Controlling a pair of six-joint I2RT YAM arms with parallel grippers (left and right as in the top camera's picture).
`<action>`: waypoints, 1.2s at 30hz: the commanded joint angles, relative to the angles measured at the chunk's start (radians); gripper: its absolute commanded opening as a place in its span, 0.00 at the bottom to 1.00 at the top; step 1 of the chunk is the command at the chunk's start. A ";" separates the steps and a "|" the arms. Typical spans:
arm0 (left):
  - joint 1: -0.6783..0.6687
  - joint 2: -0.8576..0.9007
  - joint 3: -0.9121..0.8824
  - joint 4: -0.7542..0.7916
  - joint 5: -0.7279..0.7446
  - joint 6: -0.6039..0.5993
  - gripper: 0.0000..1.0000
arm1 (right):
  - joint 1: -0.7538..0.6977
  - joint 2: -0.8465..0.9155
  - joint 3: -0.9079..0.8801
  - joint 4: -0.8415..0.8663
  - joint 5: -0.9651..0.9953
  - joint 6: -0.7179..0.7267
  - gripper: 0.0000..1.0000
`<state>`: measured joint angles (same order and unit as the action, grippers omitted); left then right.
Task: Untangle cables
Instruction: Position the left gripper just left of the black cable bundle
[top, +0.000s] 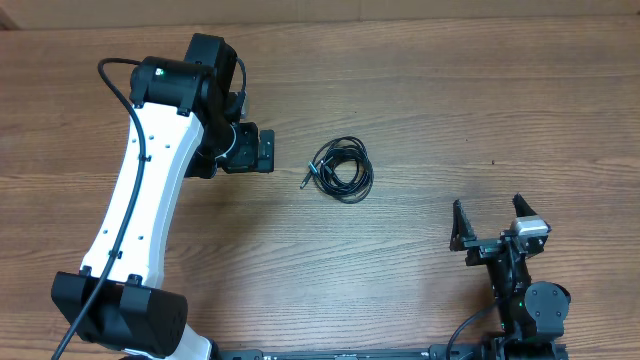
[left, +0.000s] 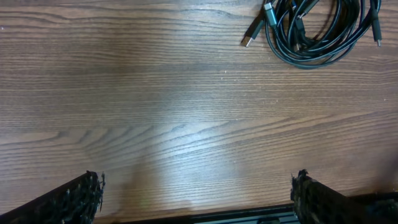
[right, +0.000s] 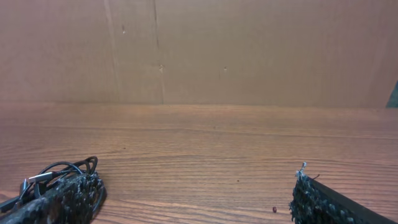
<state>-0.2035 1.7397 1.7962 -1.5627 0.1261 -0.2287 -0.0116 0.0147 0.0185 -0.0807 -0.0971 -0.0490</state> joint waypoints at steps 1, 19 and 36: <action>-0.006 0.007 -0.008 0.006 -0.002 0.011 1.00 | 0.005 -0.011 -0.010 0.004 0.003 -0.001 1.00; -0.008 0.007 -0.178 0.114 0.115 -0.003 1.00 | 0.005 -0.011 -0.010 0.004 0.003 -0.001 1.00; -0.010 0.007 -0.219 0.184 0.154 0.016 1.00 | 0.005 -0.011 -0.010 0.004 0.003 -0.001 1.00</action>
<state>-0.2035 1.7397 1.5826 -1.3899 0.2401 -0.2291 -0.0116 0.0147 0.0185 -0.0807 -0.0971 -0.0490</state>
